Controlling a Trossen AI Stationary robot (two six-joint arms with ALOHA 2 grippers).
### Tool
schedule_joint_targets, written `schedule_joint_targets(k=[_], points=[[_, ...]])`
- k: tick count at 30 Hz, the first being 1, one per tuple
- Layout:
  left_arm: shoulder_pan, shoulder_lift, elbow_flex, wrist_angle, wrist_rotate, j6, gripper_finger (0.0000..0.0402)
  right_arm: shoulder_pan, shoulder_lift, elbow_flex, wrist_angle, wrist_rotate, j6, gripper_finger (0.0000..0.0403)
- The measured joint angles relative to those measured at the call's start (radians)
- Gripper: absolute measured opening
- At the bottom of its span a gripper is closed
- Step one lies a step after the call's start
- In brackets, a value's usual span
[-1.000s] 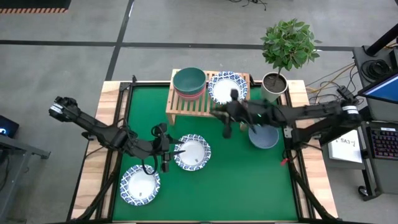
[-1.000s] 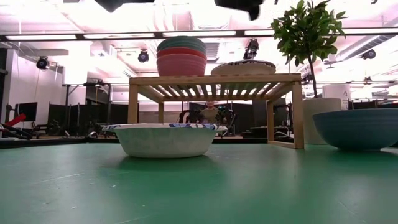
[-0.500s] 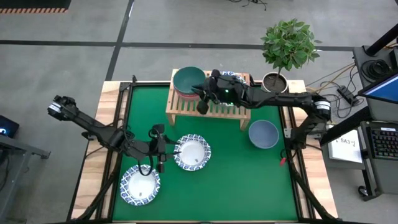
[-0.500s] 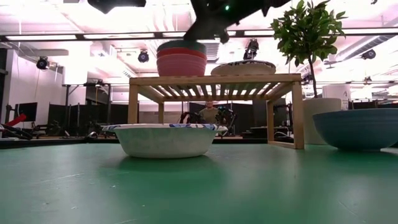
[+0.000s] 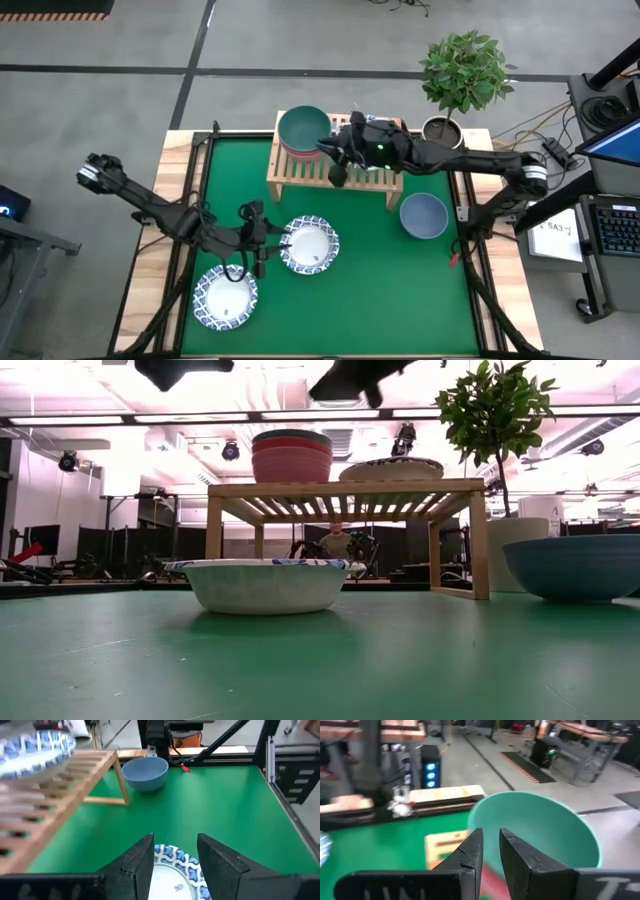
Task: Place and stack bowls onto a shelf
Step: Stack the white bowl on top of the white bowls on the shelf
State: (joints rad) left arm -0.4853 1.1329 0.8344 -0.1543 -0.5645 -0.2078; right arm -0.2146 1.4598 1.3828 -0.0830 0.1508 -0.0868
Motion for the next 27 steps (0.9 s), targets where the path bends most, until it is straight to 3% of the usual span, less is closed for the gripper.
schedule_joint_targets(k=[12,22,27], points=[[-0.035,0.21,-0.012,0.037,0.037,-0.342,0.0133,0.278,-0.289,-0.215,-0.219,-0.028,0.037,0.0053],[-0.035,0.43,0.078,0.079,0.159,-0.316,0.0133,0.485,-0.551,-0.537,-0.158,-0.02,0.145,0.0053],[-0.033,0.549,0.189,-0.057,0.186,-0.282,0.0133,0.517,-0.641,-0.665,-0.058,-0.019,0.173,0.0053]])
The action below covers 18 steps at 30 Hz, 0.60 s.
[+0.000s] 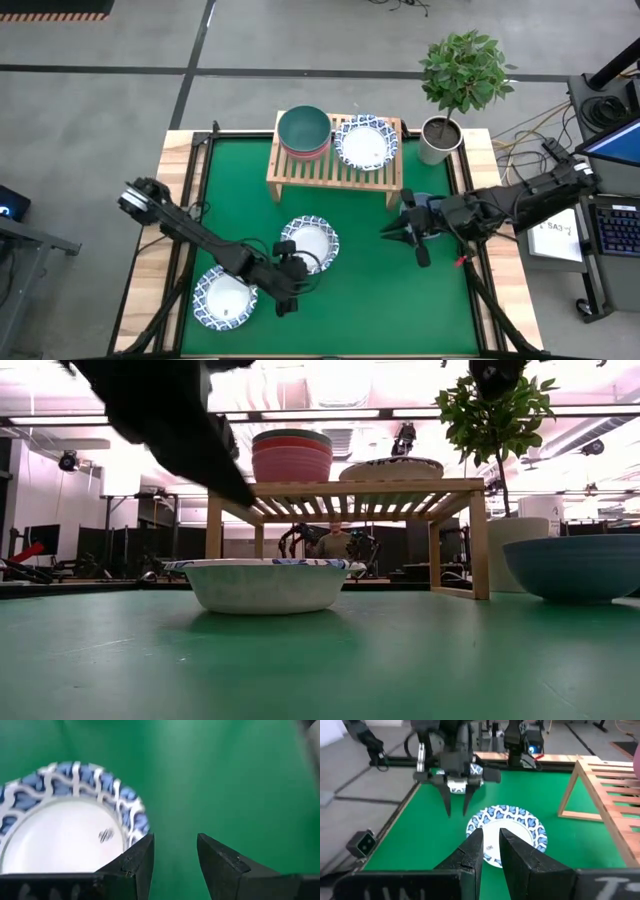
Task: Place and stack bowls onto a shelf
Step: Stack the white bowl on top of the white bowls on the shelf
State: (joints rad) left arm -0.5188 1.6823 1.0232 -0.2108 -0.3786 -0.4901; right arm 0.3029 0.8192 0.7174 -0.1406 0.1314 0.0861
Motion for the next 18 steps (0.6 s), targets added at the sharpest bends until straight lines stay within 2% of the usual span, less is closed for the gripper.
schedule_joint_targets(k=[4,8,13,18], points=[[0.005,0.082,0.106,-0.207,-0.001,-0.02,0.0133,0.005,-0.046,-0.057,0.027,0.0,0.011,0.0053],[0.006,0.141,0.197,-0.325,-0.003,-0.016,0.0133,0.005,-0.062,-0.081,0.028,0.0,0.021,0.0053],[0.023,0.185,0.246,-0.391,-0.029,-0.006,0.0134,0.005,-0.053,-0.085,0.027,-0.001,0.007,0.0053],[0.039,0.193,0.244,-0.388,0.022,-0.064,0.0158,0.007,-0.046,-0.085,0.025,-0.008,0.0,0.0053]])
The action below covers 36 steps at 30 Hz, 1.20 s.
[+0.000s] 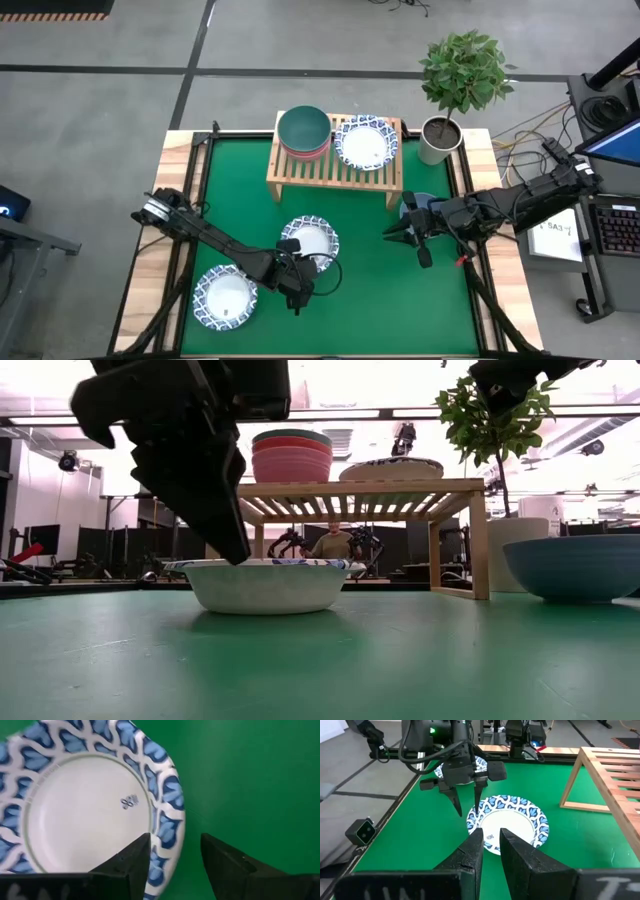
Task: Place and stack bowls onto a shelf
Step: Stack the white bowl on top of the white bowls on the shelf
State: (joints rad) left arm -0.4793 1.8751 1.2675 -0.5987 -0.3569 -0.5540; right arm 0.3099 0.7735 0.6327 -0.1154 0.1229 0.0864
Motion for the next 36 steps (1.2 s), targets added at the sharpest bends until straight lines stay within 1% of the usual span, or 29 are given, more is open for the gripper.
schedule_joint_targets(k=[2,5,8,11,15,17,19,21,24,25,26,29,32,34,36], points=[[-0.001,0.0,-0.001,-0.001,0.005,-0.008,0.0175,0.0,0.001,0.0,0.0,-0.001,0.0,0.0053],[-0.002,0.001,-0.001,0.0,-0.028,-0.009,0.0204,0.0,0.001,0.0,-0.001,-0.001,0.0,0.0053],[-0.001,0.017,-0.001,0.003,-0.037,0.009,0.0227,0.0,0.001,0.0,-0.002,-0.001,0.0,0.0053],[0.0,0.047,-0.005,0.006,-0.038,0.031,0.0236,0.0,0.001,0.0,-0.007,-0.003,0.0,0.0053],[-0.001,0.09,-0.005,0.008,-0.051,0.039,0.023,0.0,0.001,0.0,-0.01,-0.003,0.006,0.0053],[-0.002,0.107,-0.002,0.008,-0.075,0.045,0.0217,0.001,0.001,0.0,-0.012,-0.004,0.008,0.0053],[-0.011,0.122,0.005,0.005,-0.116,0.054,0.0187,0.005,0.001,0.0,-0.018,-0.017,0.011,0.0053],[-0.02,0.131,0.018,-0.004,-0.125,0.07,0.014,0.015,0.001,0.0,-0.025,-0.034,0.018,0.0053],[-0.021,0.132,0.045,-0.055,-0.124,0.08,0.0045,0.039,0.001,0.0,-0.043,-0.047,0.026,0.0053],[-0.021,0.13,0.063,-0.078,-0.124,0.082,0.0024,0.049,0.001,0.0,-0.048,-0.048,0.026,0.0053],[-0.02,0.124,0.086,-0.101,-0.12,0.08,0.0016,0.06,0.001,0.0,-0.056,-0.047,0.026,0.0053],[-0.021,0.112,0.179,-0.191,-0.111,0.116,0.0018,0.093,0.0,0.0,-0.069,-0.046,0.026,0.0053],[-0.021,0.111,0.289,-0.25,-0.109,0.201,0.0005,0.124,-0.002,0.0,-0.069,-0.047,0.019,0.0053],[-0.014,0.109,0.369,-0.258,-0.114,0.278,0.0005,0.142,-0.008,0.0,-0.072,-0.048,0.018,0.0053],[-0.008,0.107,0.438,-0.26,-0.148,0.365,0.0006,0.158,-0.018,0.0,-0.072,-0.048,0.017,0.0053]])
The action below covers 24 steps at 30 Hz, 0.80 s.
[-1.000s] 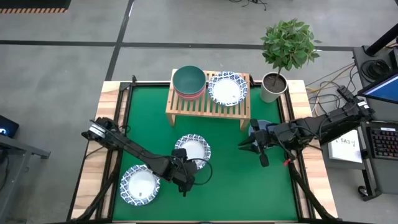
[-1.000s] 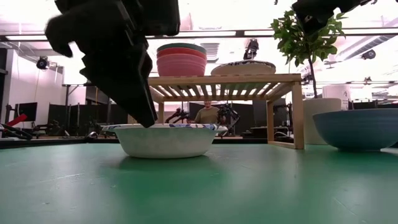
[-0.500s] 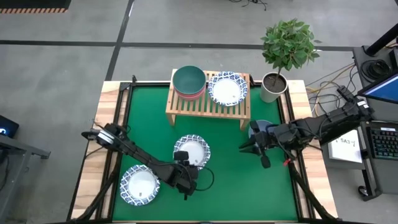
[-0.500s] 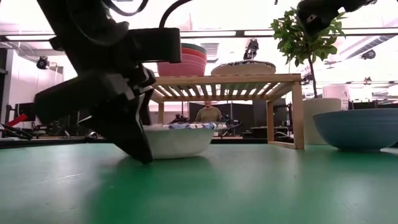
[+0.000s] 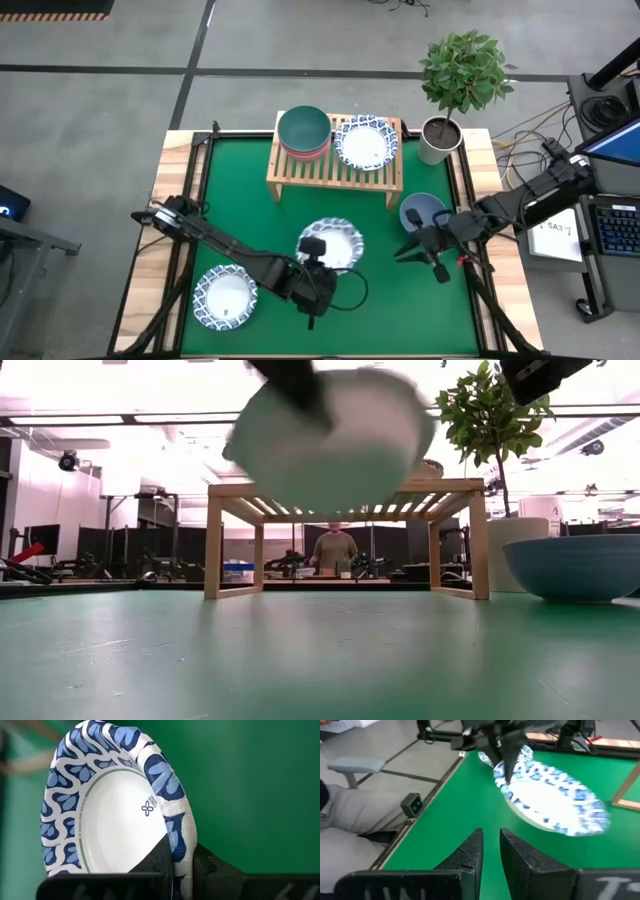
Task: Place and stack bowls onto a shelf
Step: Stack the white bowl on top of the white bowls on the shelf
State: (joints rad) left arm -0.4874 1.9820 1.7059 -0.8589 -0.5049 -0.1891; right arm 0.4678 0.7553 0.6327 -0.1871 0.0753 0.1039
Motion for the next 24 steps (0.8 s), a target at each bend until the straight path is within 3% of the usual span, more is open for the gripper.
schedule_joint_targets(k=[10,24], points=[[0.081,0.0,0.247,0.002,-0.166,0.323,0.0001,0.074,-0.068,0.0,0.003,0.0,-0.045,0.0054],[0.327,0.001,0.313,0.162,-0.13,0.561,0.0001,0.082,-0.073,0.0,0.005,0.0,-0.095,0.0054]])
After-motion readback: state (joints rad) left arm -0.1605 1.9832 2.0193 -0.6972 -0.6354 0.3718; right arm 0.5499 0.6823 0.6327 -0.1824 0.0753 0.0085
